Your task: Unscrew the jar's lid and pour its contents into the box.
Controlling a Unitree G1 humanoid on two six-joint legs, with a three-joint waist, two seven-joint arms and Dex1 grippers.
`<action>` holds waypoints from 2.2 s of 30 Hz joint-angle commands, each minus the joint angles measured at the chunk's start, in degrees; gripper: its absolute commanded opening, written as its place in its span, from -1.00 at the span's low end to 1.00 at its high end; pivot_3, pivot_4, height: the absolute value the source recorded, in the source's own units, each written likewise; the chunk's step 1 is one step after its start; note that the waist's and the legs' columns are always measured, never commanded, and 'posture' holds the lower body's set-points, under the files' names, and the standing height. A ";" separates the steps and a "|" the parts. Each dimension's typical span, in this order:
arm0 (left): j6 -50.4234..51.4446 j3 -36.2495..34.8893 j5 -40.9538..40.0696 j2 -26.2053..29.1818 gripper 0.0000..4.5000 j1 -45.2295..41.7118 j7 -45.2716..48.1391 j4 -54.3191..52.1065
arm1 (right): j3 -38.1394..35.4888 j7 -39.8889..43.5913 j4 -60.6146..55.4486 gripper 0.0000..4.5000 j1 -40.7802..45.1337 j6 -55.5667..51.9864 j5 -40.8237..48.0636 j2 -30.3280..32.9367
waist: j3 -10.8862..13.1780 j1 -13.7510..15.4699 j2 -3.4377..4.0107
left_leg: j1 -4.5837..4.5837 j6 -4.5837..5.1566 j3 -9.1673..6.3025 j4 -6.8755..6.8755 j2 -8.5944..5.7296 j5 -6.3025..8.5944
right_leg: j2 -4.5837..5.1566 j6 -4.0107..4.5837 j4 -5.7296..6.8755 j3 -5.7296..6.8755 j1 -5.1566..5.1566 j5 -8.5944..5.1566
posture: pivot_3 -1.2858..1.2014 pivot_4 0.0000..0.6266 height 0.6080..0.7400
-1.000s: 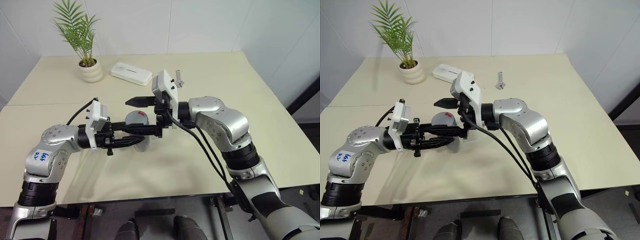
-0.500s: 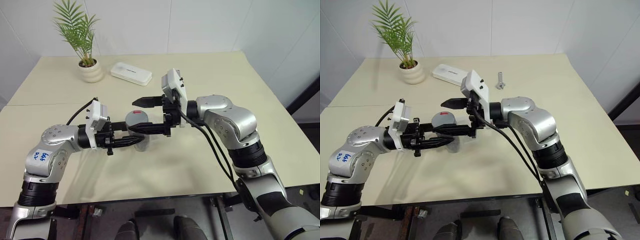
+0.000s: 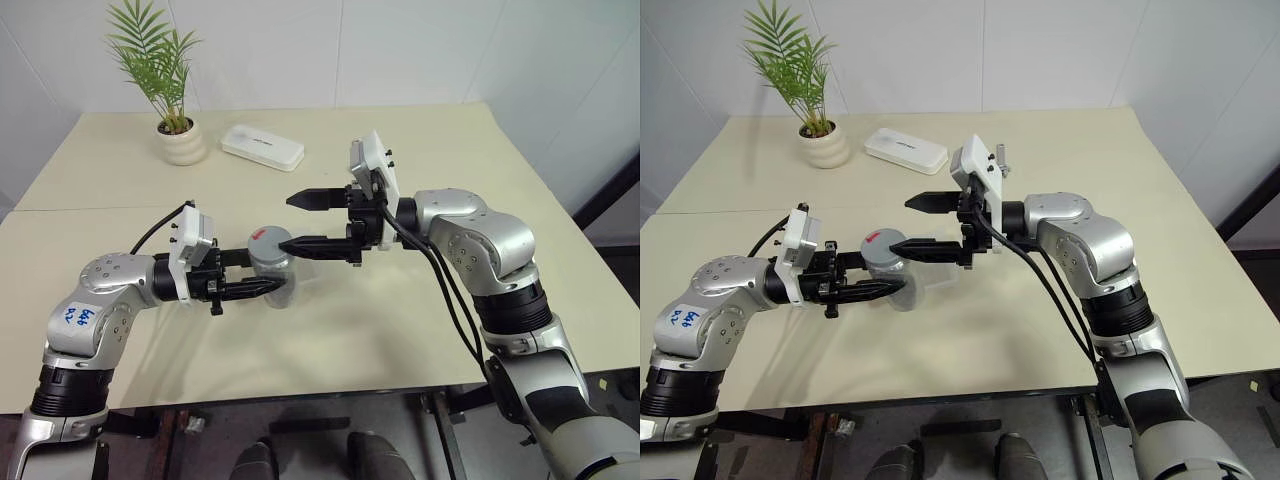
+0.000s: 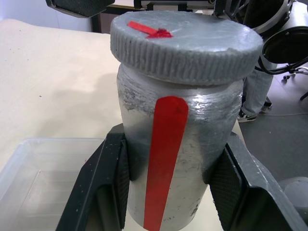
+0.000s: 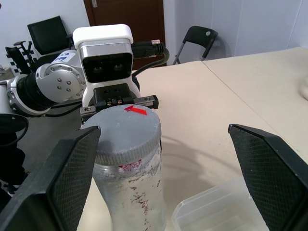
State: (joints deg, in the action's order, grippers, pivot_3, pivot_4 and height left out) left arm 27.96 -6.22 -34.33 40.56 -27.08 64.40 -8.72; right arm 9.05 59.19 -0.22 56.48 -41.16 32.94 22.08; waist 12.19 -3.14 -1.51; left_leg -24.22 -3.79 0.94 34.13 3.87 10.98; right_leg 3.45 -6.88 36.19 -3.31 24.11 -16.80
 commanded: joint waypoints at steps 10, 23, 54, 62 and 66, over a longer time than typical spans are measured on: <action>-0.49 -1.23 -1.12 0.99 -0.17 0.22 0.68 -2.43 | -4.97 2.48 -2.42 0.98 0.48 -3.11 6.54 -0.14 | 0.00 0.06 0.00 | 0.00 0.00 0.00 0.00 0.00 0.00 | 0.00 0.00 0.00 0.00 0.00 0.00 | 0.03 -0.52 1.00; -0.22 -1.01 -1.12 0.85 -0.17 -0.24 0.48 -2.33 | 0.55 -0.01 -4.21 0.98 2.34 -4.43 4.32 -3.05 | 0.00 -0.06 0.00 | 0.00 0.01 0.00 0.00 0.00 0.00 | 0.00 0.00 0.01 0.00 0.00 0.00 | 0.03 -0.52 1.00; 1.51 -2.96 -3.21 1.82 -0.17 2.38 0.09 -4.43 | -18.63 -11.01 -0.93 0.12 1.07 -7.95 16.68 -7.00 | -0.04 0.29 -0.07 | -0.01 0.00 0.01 0.00 0.00 0.00 | 0.02 0.00 0.06 0.00 0.02 0.00 | 0.03 -0.52 1.00; 4.18 -6.06 -6.29 2.30 -0.17 3.02 -1.27 -5.55 | -15.66 -9.64 16.60 0.12 -14.40 24.31 -7.45 2.94 | -0.09 0.21 -0.15 | -0.03 0.08 0.13 0.00 -0.02 0.06 | 0.04 -0.03 -0.18 -0.09 0.00 0.03 | 0.03 -0.52 1.00; 5.03 -6.51 -6.80 2.22 -0.17 1.92 -1.87 -4.97 | -16.91 -11.13 28.13 0.12 -16.47 33.62 -11.91 2.83 | -0.08 -0.47 -0.13 | 0.02 0.12 0.19 -0.03 -0.01 0.08 | 0.01 -0.06 -0.15 -0.16 0.01 0.03 | 0.03 -0.52 1.00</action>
State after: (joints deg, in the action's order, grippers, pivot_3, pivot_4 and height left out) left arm 32.73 -11.10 -39.35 41.92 -24.23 62.82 -12.71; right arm -6.84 48.36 26.30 39.51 -12.06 22.10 24.63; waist 12.11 -3.61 -1.64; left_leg -24.20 -3.68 1.13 34.10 3.85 11.05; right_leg 3.45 -6.94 36.06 -3.48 24.12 -16.77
